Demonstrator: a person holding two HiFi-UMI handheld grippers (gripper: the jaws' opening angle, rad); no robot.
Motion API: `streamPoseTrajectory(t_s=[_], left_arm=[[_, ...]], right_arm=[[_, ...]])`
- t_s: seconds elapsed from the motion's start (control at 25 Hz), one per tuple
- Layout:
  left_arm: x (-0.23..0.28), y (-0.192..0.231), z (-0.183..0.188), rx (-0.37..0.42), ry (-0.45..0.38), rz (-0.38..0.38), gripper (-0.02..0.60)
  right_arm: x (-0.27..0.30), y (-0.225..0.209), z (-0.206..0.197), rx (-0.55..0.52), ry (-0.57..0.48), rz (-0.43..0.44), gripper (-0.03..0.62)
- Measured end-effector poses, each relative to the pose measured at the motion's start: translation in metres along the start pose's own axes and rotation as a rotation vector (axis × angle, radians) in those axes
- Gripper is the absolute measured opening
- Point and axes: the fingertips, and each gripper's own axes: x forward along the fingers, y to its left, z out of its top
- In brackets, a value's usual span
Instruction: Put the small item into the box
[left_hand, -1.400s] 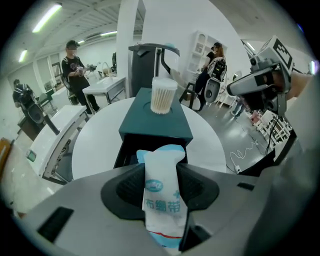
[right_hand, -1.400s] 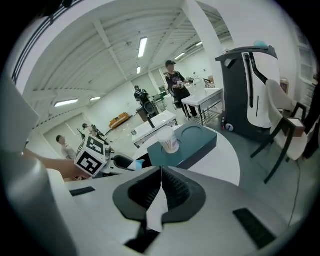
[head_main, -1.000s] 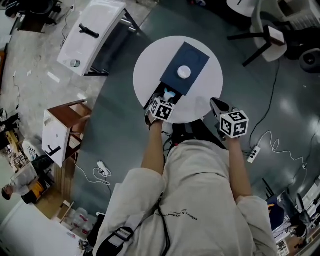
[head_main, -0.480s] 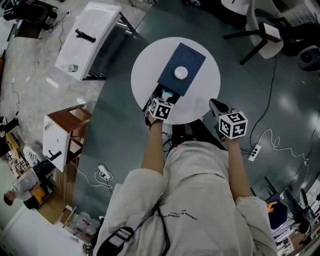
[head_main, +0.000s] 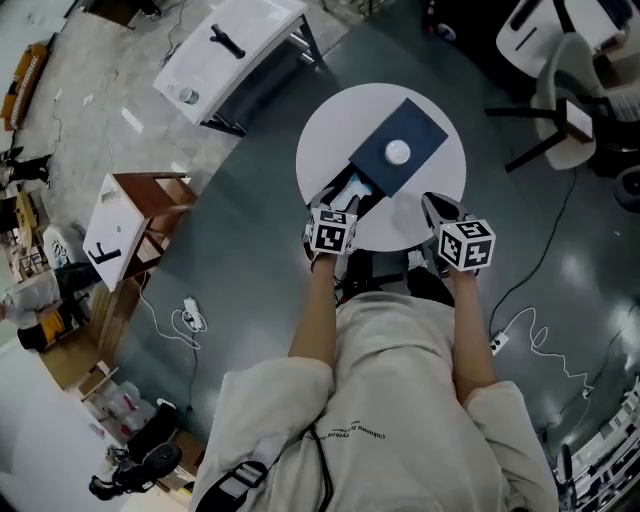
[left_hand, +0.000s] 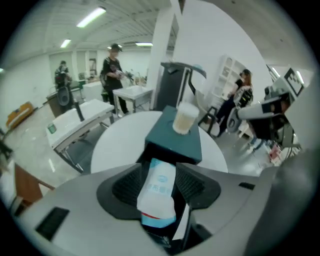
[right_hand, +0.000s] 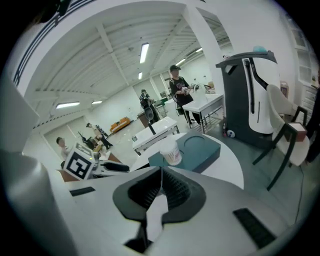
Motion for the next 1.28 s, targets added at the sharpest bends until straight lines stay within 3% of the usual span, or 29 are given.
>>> streamPoseTrajectory(t_s=[0.24, 0.36, 0.48, 0.68, 1.0, 1.28], left_arm=[[-0.118, 0.031, 0.050, -0.246, -0.382, 0.287, 0.199], [-0.176, 0.027, 0.058, -0.263, -0.493, 0.418, 0.118], [-0.217, 0.009, 0.053, -0.265, -0.538, 0.529, 0.049], [-0.256, -0.024, 0.014, -0.402, -0.589, 0.643, 0.021], [-0.275, -0.078, -0.024, -0.510, -0.597, 0.671, 0.020], [-0.282, -0.085, -0.029, -0.521, -0.619, 0.690, 0.021]], right_arm=[[0.014, 0.036, 0.058, -0.236, -0.043, 0.122, 0.035], [0.009, 0.049, 0.080, -0.303, -0.069, 0.181, 0.035], [0.001, 0.056, 0.090, -0.386, -0.069, 0.226, 0.035], [-0.019, 0.074, 0.080, -0.414, -0.071, 0.286, 0.035], [-0.053, 0.091, 0.063, -0.435, -0.071, 0.317, 0.034], [-0.060, 0.093, 0.051, -0.469, -0.060, 0.318, 0.034]])
